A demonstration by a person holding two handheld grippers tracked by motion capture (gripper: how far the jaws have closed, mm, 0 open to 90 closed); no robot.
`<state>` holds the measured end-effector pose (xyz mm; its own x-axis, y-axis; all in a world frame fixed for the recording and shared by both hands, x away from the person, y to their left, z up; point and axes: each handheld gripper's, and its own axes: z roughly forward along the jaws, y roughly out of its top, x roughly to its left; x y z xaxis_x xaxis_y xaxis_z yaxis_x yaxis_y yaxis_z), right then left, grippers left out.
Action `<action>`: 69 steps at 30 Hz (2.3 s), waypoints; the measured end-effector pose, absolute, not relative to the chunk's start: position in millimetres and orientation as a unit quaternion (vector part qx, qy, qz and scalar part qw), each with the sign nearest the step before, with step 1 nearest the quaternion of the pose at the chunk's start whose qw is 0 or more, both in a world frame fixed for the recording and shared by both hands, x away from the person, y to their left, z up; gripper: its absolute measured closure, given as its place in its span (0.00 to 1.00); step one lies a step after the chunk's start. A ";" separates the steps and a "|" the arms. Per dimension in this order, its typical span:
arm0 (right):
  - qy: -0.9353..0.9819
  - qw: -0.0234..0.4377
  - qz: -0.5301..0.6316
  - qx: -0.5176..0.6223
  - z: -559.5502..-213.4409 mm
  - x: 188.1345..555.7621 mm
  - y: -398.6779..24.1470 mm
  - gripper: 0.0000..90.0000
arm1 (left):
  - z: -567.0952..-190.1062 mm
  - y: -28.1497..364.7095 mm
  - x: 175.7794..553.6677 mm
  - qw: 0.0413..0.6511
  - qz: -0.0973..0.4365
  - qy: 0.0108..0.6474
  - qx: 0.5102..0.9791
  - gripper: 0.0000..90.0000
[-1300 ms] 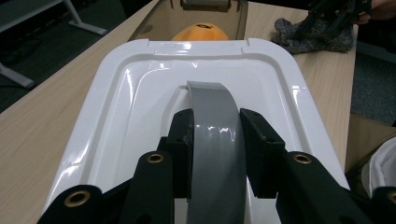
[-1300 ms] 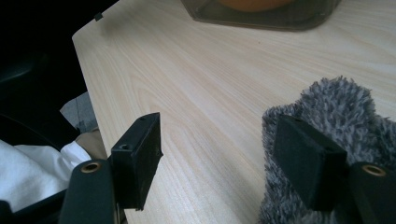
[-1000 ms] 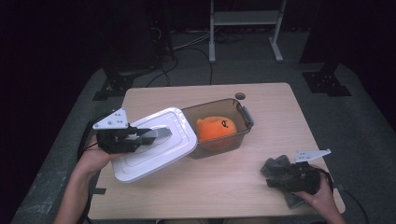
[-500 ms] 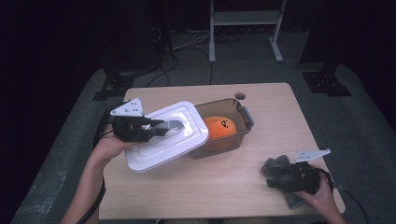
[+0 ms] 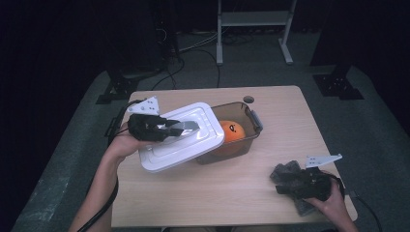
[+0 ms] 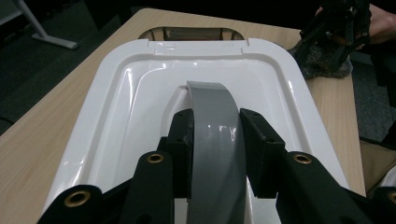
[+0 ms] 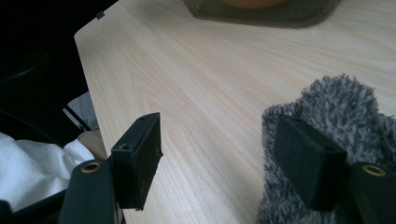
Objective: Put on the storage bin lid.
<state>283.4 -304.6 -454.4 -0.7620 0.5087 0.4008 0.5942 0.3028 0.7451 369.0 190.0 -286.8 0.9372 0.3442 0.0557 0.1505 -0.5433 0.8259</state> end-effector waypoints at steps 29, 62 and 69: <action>-0.799 0.045 -0.492 -0.342 -452.4 283.8 -308.6 0.35 | -297.6 135.7 412.3 0.461 0.069 0.109 0.878 0.74; -0.798 0.044 -0.492 -0.346 -453.1 284.8 -311.2 0.35 | -312.7 88.8 455.1 0.450 0.043 0.083 0.888 0.74; -0.798 0.044 -0.492 -0.346 -453.2 284.8 -311.6 0.35 | -318.6 83.1 460.4 0.445 0.038 0.079 0.891 0.74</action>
<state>284.8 -311.6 -453.2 -0.7568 0.5085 0.4108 0.5953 0.2766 0.7544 460.4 83.1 -318.6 0.9847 0.1743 -0.0032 0.1074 -0.5922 0.7986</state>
